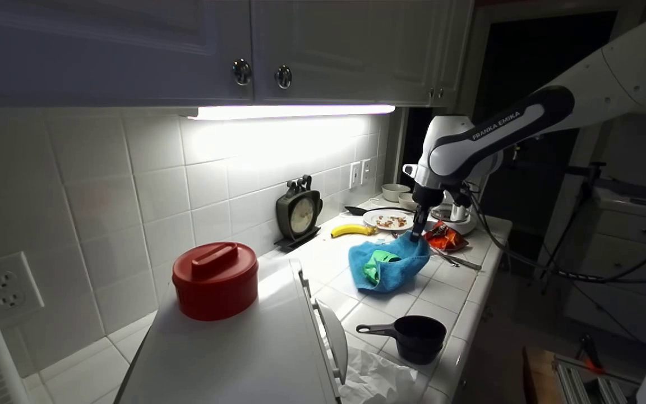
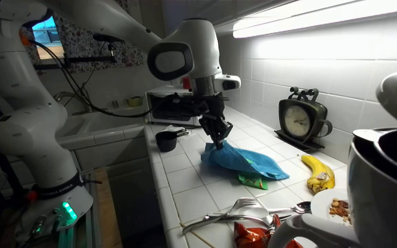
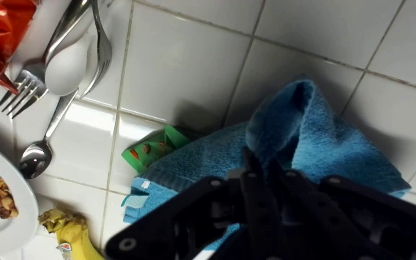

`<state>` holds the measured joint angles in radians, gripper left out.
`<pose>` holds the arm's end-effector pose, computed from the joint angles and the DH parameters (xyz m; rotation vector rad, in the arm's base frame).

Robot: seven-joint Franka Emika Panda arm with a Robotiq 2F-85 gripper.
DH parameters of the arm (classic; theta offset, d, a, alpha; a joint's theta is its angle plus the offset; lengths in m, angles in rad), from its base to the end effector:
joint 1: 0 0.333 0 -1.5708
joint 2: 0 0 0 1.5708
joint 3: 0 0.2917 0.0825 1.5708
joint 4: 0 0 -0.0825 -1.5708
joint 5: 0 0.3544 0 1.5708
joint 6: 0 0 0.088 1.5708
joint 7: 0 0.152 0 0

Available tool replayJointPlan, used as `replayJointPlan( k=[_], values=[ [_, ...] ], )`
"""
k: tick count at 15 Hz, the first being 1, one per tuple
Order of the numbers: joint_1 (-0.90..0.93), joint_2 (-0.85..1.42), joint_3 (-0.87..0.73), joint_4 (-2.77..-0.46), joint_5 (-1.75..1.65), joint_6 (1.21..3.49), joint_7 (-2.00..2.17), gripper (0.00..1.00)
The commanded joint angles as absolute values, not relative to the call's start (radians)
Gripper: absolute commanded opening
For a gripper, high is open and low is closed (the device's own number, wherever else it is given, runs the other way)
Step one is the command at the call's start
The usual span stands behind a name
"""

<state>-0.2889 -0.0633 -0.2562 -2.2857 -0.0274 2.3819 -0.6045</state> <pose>0.4328 -0.2636 0.3429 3.0436 0.1172 0.1982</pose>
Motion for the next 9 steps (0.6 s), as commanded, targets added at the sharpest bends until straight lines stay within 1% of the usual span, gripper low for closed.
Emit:
replayJointPlan(
  k=[1,9],
  values=[
    [-0.247,-0.016,-0.253,-2.247,0.057,2.456,-0.597,0.05],
    [-0.212,0.111,-0.191,-2.175,0.301,2.524,-0.613,0.06]
  ],
)
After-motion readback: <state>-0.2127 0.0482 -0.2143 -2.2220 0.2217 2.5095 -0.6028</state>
